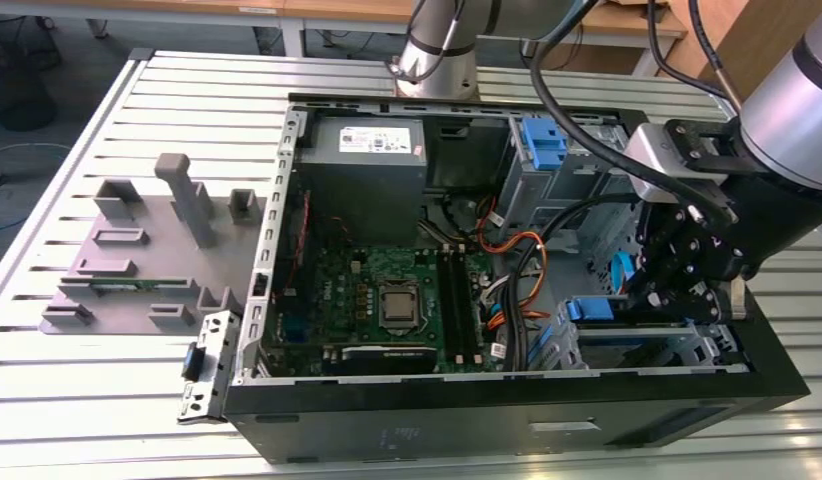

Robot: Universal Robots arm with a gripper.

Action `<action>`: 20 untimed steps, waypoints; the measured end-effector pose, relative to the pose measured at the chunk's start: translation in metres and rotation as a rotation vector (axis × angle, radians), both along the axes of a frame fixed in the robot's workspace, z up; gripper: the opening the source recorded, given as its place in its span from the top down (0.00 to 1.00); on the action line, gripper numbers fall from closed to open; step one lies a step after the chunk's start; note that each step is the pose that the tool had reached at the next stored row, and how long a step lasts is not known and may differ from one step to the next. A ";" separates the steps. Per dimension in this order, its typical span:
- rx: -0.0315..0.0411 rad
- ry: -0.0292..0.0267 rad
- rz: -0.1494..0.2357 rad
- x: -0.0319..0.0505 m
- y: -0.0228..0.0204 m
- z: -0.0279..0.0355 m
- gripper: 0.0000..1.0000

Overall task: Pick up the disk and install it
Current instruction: 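Insert the first disk wire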

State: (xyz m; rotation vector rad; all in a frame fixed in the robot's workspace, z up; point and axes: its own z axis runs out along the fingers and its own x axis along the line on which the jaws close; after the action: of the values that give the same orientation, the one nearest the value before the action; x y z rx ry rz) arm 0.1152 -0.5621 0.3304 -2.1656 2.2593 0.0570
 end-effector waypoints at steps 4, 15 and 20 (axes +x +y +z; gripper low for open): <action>0.0002 0.0000 0.000 0.0000 0.0000 0.0038 0.76; 0.0001 0.0000 0.000 0.0000 0.0000 0.0211 0.76; 0.0005 0.0001 0.000 0.0000 0.0000 0.0227 0.76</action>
State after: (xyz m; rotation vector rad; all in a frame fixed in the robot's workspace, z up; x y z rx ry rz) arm 0.1152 -0.5621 0.3531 -2.1655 2.2591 0.0576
